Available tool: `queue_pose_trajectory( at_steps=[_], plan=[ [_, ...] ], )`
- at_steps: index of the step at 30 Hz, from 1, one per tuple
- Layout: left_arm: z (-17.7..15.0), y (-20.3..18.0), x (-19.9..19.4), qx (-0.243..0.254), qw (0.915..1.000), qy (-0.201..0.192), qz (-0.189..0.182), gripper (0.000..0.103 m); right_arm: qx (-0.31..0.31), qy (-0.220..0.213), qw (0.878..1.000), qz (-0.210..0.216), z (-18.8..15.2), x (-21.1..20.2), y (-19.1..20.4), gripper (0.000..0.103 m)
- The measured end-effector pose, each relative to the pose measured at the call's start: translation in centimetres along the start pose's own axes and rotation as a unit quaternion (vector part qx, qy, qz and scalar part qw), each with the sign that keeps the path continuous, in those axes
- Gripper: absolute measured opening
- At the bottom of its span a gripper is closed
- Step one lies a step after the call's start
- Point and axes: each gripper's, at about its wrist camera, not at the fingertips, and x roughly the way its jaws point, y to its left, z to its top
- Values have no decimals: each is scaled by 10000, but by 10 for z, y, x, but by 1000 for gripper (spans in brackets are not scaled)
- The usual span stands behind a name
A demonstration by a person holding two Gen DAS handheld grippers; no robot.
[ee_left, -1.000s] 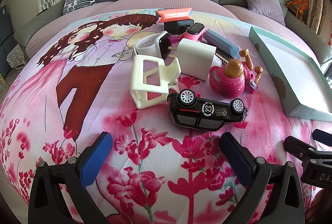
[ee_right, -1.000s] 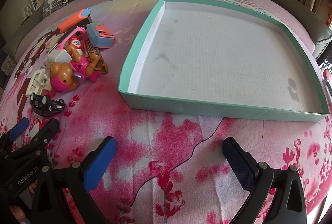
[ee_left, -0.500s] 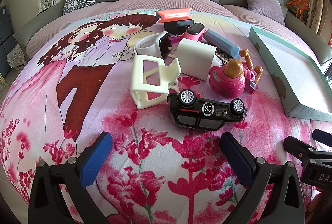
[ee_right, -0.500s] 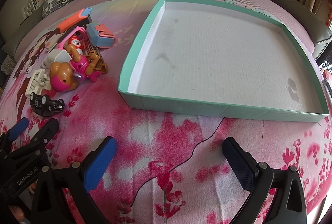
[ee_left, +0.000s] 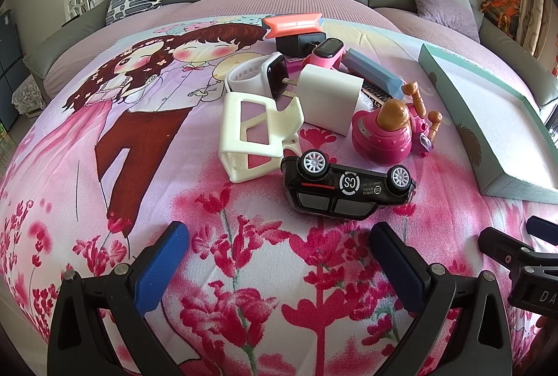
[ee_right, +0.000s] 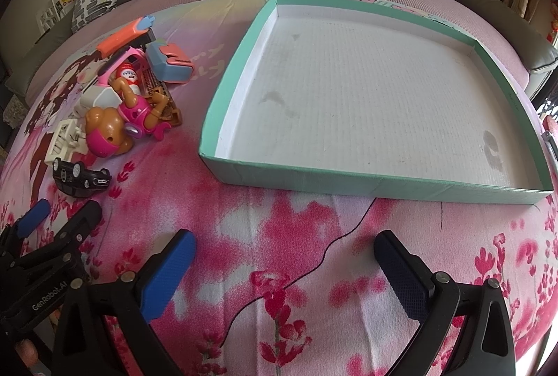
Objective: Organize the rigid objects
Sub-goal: 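Grasp the cream hair clip with the left tool while the right tool grasps the black toy car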
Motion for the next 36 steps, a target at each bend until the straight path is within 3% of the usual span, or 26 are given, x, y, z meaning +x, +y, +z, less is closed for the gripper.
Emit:
queue_pose_trajectory(
  at_steps=[8, 11, 15, 24, 29, 33, 36],
  plan=[
    [3, 9, -12, -13, 9998, 134, -140, 103, 149, -423, 9983, 370, 2, -30, -7, 103],
    [10, 20, -23, -141, 9994, 96, -311, 103, 17, -747, 9959, 502, 4, -47, 0, 103],
    [24, 39, -33, -347, 9991, 106, -205, 103, -303, -941, 9936, 554, 10, -62, 20, 103],
    [39, 74, -31, -723, 9972, 165, -125, 103, -264, -642, 9924, 1015, 24, -46, 67, 103],
    [43, 87, -24, -798, 9963, 222, -243, 103, -339, -443, 9925, 1085, 25, -33, 94, 103],
    [44, 98, -18, -860, 9958, 291, -87, 102, -334, -339, 9925, 1127, 24, -24, 109, 103],
    [44, 106, -17, -939, 9949, 275, -243, 102, -362, -299, 9927, 1107, 25, -20, 118, 103]
  ],
)
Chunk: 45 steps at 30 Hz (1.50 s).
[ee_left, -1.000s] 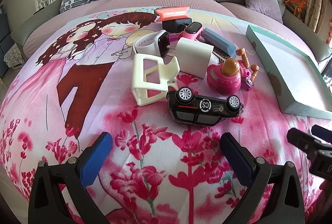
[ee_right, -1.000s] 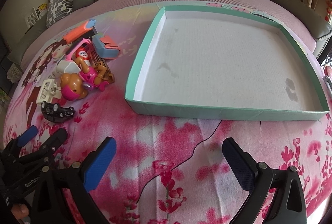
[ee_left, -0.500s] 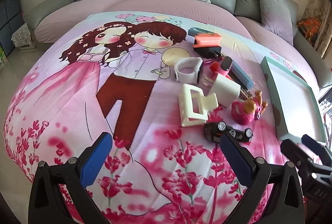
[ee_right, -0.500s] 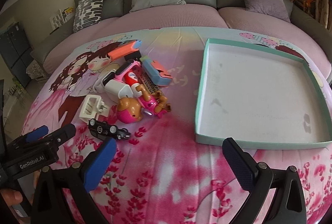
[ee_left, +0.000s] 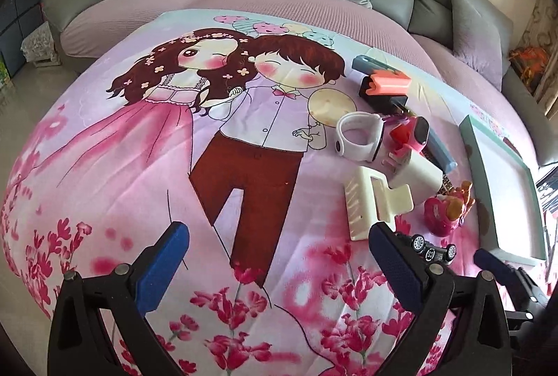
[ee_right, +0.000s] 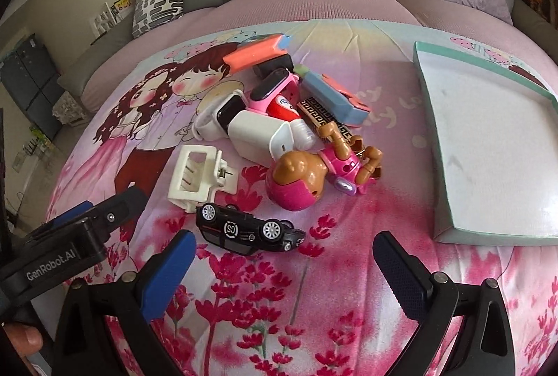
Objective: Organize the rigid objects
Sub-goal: 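Grasp the cream hair clip with the left tool while the right tool grasps the black toy car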
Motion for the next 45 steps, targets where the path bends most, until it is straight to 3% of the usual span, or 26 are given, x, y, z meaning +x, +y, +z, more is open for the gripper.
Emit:
queue_pose_trajectory(
  at_steps=[14, 25, 38, 43, 45],
  plan=[
    [9, 8, 9, -75, 9999, 37, -124, 102, 197, 13, 9997, -107, 5, 20, 17, 98],
    [15, -22, 12, 220, 9990, 117, -366, 102, 346, 25, 9994, -77, 1, 18, 8, 78],
    [17, -54, 29, 467, 9966, 378, -559, 102, 466, 23, 9987, -183, -3, 9, -14, 78],
    [16, -59, 37, 485, 9961, 492, -555, 94, 496, 24, 9986, -189, -3, 7, -18, 78],
    [15, -60, 40, 473, 9957, 547, -575, 83, 491, 27, 9986, -190, -3, 7, -18, 78]
  ],
)
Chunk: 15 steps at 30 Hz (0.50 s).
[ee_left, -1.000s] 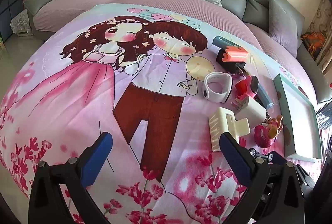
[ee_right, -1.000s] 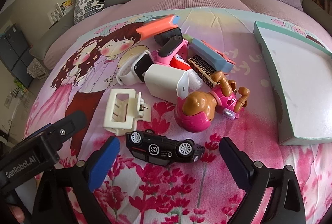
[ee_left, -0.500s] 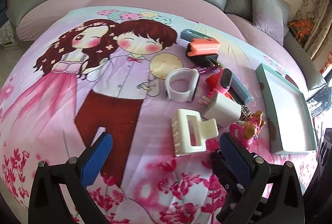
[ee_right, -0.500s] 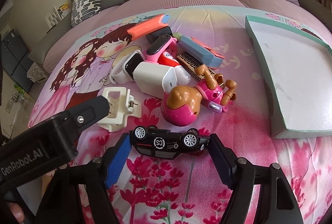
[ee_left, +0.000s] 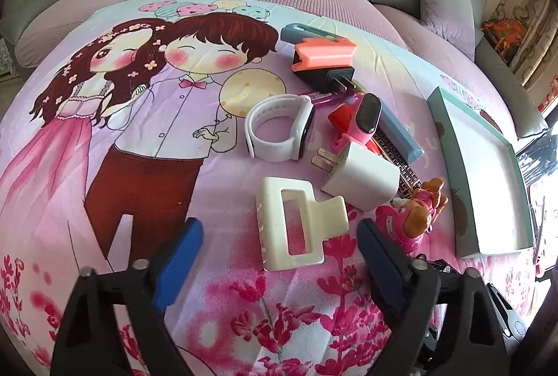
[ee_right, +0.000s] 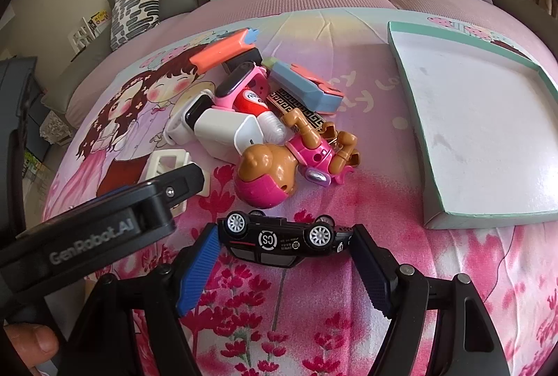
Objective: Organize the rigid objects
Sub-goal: 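Grasp the cream hair clip with the left tool while the right tool grasps the black toy car, then carry the clip and car into the green tray and open both tools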
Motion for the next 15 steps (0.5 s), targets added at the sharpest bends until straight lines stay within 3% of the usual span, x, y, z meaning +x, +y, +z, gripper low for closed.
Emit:
queue_pose_trajectory(
  at_steps=[4, 5, 15],
  plan=[
    [-1, 0, 2, -13, 9999, 19, -104, 64, 11, -3, 10000, 7, 0, 0, -1, 78],
    [-2, -1, 2, -3, 9998, 12, -185, 54, 12, -4, 10000, 6, 0, 0, -1, 78],
    [-7, -1, -10, -6, 9998, -51, -217, 53, -3, -25, 10000, 15, 1, -4, -2, 78]
  ],
)
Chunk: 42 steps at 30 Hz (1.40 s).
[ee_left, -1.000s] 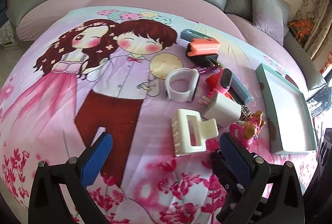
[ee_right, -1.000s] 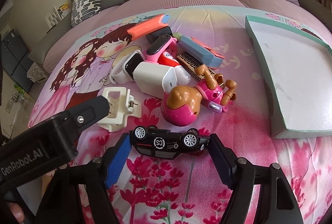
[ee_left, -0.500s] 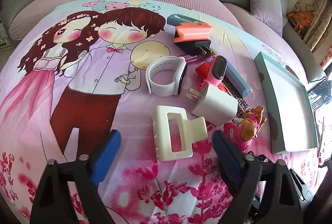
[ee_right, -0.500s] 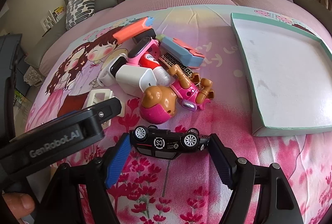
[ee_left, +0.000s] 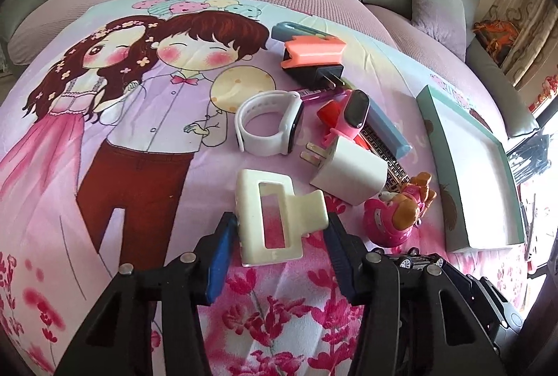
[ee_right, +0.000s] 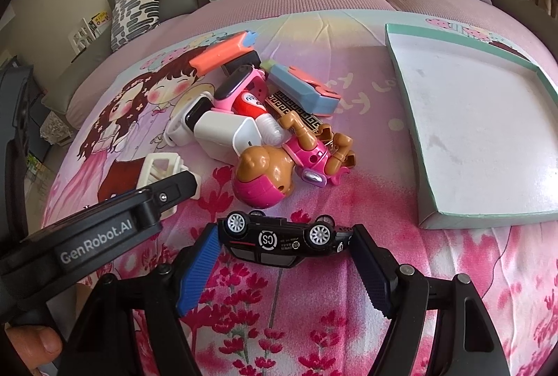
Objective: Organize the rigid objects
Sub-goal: 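Carry the clip and car into the green tray and open both tools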
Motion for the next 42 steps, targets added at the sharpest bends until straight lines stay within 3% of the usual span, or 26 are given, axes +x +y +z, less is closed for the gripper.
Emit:
queue_pose_trajectory(
  at_steps=[12, 17, 24, 30, 35, 42],
  plan=[
    [12, -11, -47, -16, 9983, -579, -6, 53, 75, -300, 9994, 185, 8, -31, -7, 78],
    [32, -33, -70, 138, 9960, -874, -107, 53, 253, -830, 9960, 190, 31, -59, -23, 78],
    [72, -97, -85, 582, 9894, -1258, -444, 53, 609, -1613, 9845, -326, 87, -97, -67, 78],
    [88, -144, -68, 668, 9872, -1220, -781, 53, 910, -1664, 9762, -1051, 117, -101, -115, 78],
    [94, -174, -44, 686, 9877, -1109, -865, 53, 1110, -1388, 9758, -1274, 136, -87, -156, 78],
    [107, -214, -2, 844, 9875, -933, -954, 53, 1385, -1077, 9729, -1506, 131, -58, -204, 78]
  ],
)
